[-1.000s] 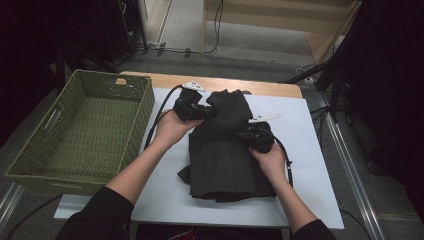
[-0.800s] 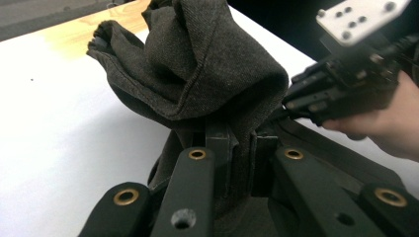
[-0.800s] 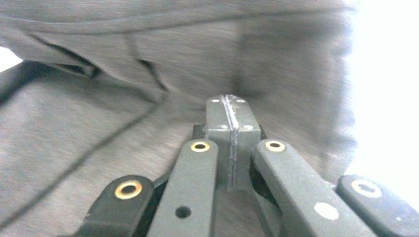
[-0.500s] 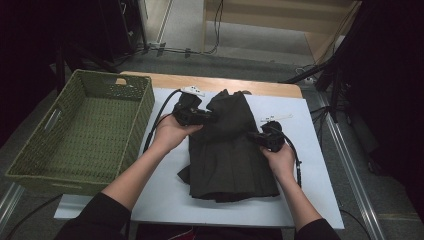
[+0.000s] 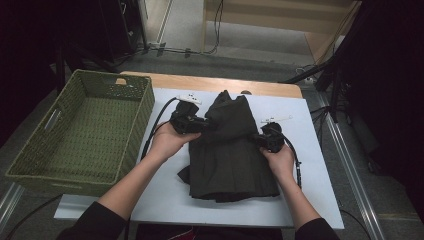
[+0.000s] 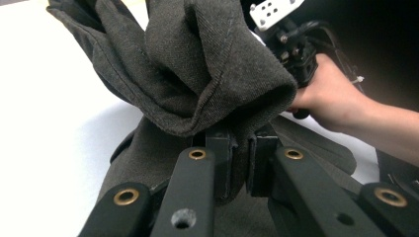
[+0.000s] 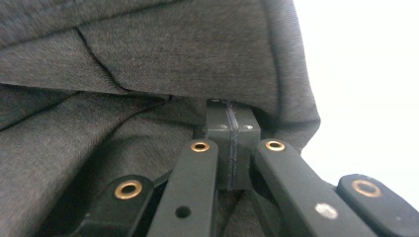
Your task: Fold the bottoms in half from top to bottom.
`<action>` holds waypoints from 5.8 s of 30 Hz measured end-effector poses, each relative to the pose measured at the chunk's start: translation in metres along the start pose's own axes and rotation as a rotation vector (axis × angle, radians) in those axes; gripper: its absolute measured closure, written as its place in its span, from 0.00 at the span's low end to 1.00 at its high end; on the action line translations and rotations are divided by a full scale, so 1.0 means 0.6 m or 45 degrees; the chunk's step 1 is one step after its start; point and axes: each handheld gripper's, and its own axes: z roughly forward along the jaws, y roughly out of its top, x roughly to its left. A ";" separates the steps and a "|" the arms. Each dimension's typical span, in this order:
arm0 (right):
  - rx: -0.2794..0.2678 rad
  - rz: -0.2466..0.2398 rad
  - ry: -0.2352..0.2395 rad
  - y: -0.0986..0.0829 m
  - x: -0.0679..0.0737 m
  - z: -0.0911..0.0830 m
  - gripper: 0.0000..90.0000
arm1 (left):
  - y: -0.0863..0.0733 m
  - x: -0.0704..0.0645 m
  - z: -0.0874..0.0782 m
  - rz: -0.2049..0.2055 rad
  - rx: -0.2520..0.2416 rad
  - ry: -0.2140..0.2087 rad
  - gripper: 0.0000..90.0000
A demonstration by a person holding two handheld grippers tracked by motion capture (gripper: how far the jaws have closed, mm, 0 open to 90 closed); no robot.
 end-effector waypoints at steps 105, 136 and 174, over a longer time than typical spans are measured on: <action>0.037 -0.065 0.158 0.140 0.037 0.007 0.97 | -0.156 -0.073 0.060 0.049 0.111 -0.046 0.92; 0.094 -0.138 0.238 0.070 0.035 -0.043 0.97 | -0.136 -0.064 0.000 0.081 0.122 -0.047 0.84; 0.072 -0.448 0.319 -0.033 0.154 -0.098 0.47 | -0.141 -0.072 0.001 0.111 0.181 -0.054 0.86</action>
